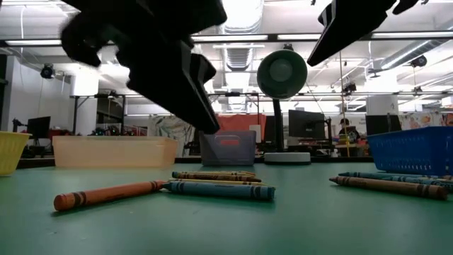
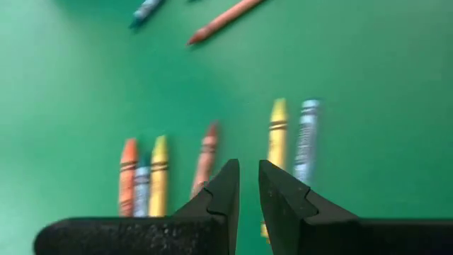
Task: Sort crayons
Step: Put the brown crayon into the black bin
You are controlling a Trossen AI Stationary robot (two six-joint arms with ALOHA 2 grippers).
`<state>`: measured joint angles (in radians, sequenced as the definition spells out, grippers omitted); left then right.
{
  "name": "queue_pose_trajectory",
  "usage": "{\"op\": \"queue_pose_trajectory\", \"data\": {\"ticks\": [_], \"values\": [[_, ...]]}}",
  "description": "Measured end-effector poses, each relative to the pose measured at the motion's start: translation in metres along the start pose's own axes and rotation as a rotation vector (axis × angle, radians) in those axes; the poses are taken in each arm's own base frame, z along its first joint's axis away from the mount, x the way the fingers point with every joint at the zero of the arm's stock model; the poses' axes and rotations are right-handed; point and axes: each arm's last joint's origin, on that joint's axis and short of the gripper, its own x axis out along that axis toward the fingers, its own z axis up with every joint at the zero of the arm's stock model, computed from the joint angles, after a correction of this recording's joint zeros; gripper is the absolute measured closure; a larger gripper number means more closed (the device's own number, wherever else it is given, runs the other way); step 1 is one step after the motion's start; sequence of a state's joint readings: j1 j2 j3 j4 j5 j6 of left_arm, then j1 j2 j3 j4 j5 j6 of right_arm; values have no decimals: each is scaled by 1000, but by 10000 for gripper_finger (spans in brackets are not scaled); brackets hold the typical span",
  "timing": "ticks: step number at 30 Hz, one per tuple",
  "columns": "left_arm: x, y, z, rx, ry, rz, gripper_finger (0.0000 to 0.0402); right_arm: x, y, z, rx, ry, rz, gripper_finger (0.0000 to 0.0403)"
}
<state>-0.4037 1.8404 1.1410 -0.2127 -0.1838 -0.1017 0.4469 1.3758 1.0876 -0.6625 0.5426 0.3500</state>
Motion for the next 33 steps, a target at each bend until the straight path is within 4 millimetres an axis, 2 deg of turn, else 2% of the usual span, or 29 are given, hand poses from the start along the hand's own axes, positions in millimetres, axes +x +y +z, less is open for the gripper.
{"op": "queue_pose_trajectory", "data": {"ticks": [4, 14, 19, 23, 33], "values": [[2, 4, -6, 35, 11, 124, 352, 0, 0, 1, 19, -9, 3, 335], [3, 4, -10, 50, 14, 124, 290, 0, 2, 5, 46, -43, 16, 335], [7, 5, -20, 59, 23, 124, 285, 0, 2, 5, 73, -47, 18, 335], [10, 5, -21, 54, -6, 122, 285, 0, 2, 5, 75, -49, 19, 335], [38, 2, -33, 88, 15, 126, 285, 0, 2, 5, 76, -51, 19, 335]]}}
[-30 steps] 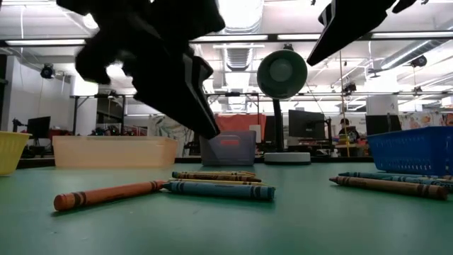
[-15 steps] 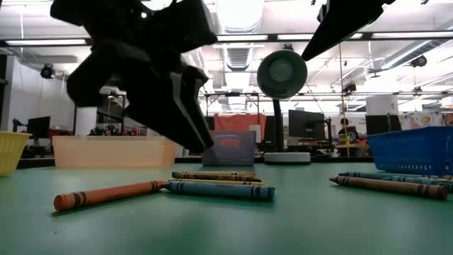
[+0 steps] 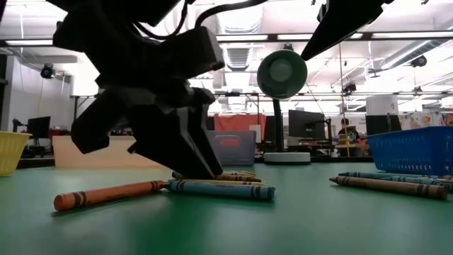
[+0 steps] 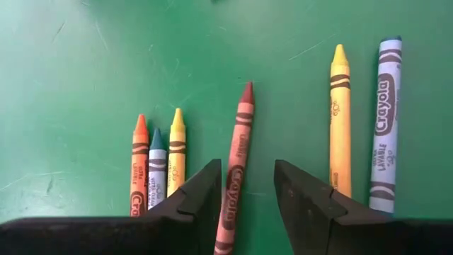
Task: Sort crayons
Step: Put the brown crayon into the black bin
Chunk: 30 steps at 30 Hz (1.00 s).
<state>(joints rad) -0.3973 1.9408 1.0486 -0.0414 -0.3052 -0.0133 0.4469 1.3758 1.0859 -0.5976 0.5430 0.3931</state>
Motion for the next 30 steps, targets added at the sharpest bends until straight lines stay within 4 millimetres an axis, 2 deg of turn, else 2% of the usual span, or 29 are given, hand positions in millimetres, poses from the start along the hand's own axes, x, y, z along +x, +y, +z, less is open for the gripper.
{"op": "queue_pose_trajectory", "data": {"ticks": [6, 17, 23, 26, 30], "values": [[4, -2, -2, -18, 6, 2, 303, 0, 0, 0, 1, -2, 1, 335], [5, -2, -3, -13, 14, -8, 392, 0, 0, 0, 2, -3, 1, 335], [5, -2, -3, -10, 16, -6, 398, 0, 0, 0, 2, -3, 1, 335], [-1, -3, -2, -2, 17, -4, 400, 0, 0, 0, 2, -3, 2, 335], [-21, 3, 1, 26, 33, -2, 400, 0, 0, 0, 0, -3, 1, 335]]}}
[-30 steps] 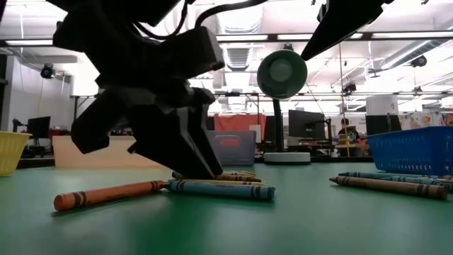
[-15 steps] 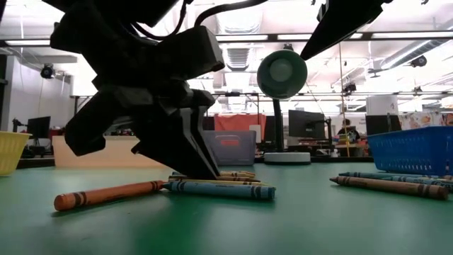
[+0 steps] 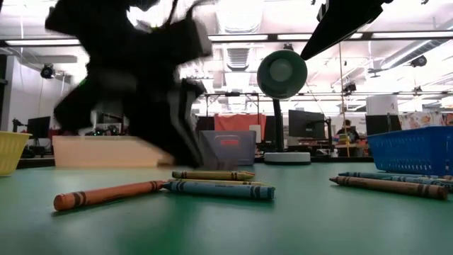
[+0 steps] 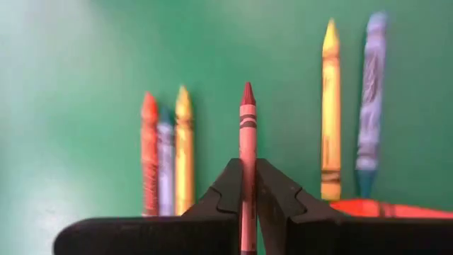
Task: Sort crayons
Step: Put the brown crayon into the black bin
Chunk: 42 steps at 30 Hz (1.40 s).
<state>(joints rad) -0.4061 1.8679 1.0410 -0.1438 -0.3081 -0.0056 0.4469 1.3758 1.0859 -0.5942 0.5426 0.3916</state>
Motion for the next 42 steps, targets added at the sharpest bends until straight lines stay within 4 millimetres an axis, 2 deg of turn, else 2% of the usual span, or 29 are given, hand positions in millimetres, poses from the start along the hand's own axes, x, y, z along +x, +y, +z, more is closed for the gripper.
{"op": "queue_pose_trajectory", "data": {"ticks": [5, 11, 17, 22, 28, 31, 34, 42], "values": [[-36, 17, 11, 45, -33, 44, 401, 0, 0, 0, 0, 1, 0, 335], [-67, 62, 17, 43, -74, 151, 401, 0, 0, 0, 9, -1, 2, 335], [-68, 126, 6, -14, -32, 273, 401, 0, 0, 0, 5, -4, 2, 335], [-59, 191, -19, -97, 60, 385, 400, 0, 0, 1, 6, -9, -5, 335], [-64, 258, -46, -400, 12, 549, 400, 3, -5, 3, 17, -7, -20, 335], [-69, 276, -54, -496, -33, 515, 400, 6, -10, 4, 16, -4, -34, 335], [-73, 288, -58, -521, -81, 491, 400, 9, -15, 6, -1, 1, -49, 335], [-78, 301, -63, -506, -85, 527, 400, 15, -32, 14, -38, 1, -90, 335]]}}
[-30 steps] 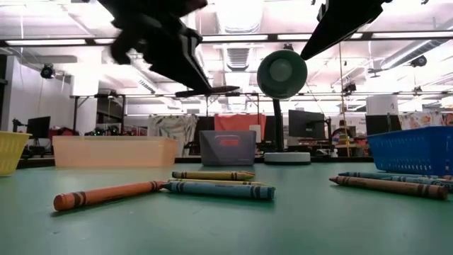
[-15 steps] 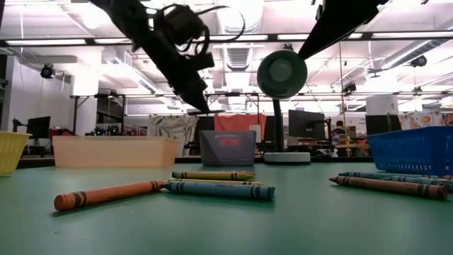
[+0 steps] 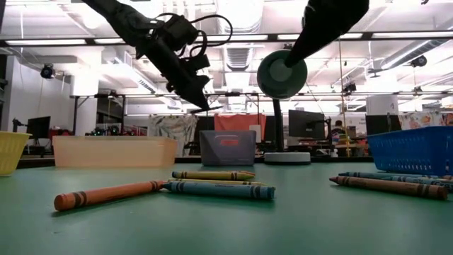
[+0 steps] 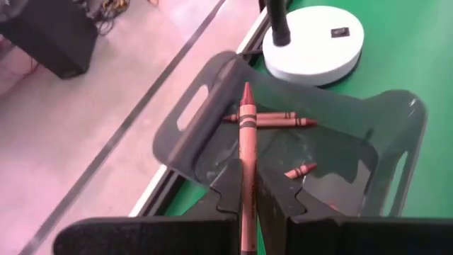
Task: Sort crayons
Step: Put the brown crayon into the black bin
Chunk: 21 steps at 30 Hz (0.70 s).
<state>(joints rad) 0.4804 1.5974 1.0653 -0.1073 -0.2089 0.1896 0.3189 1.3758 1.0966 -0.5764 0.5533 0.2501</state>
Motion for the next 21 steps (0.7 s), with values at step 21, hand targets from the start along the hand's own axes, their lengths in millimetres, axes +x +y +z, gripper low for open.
{"op": "queue_pose_trajectory", "data": {"ticks": [21], "values": [[17, -2, -2, 22, -34, -8, 399, 9, -24, 39, 0, -274, -39, 335]]}}
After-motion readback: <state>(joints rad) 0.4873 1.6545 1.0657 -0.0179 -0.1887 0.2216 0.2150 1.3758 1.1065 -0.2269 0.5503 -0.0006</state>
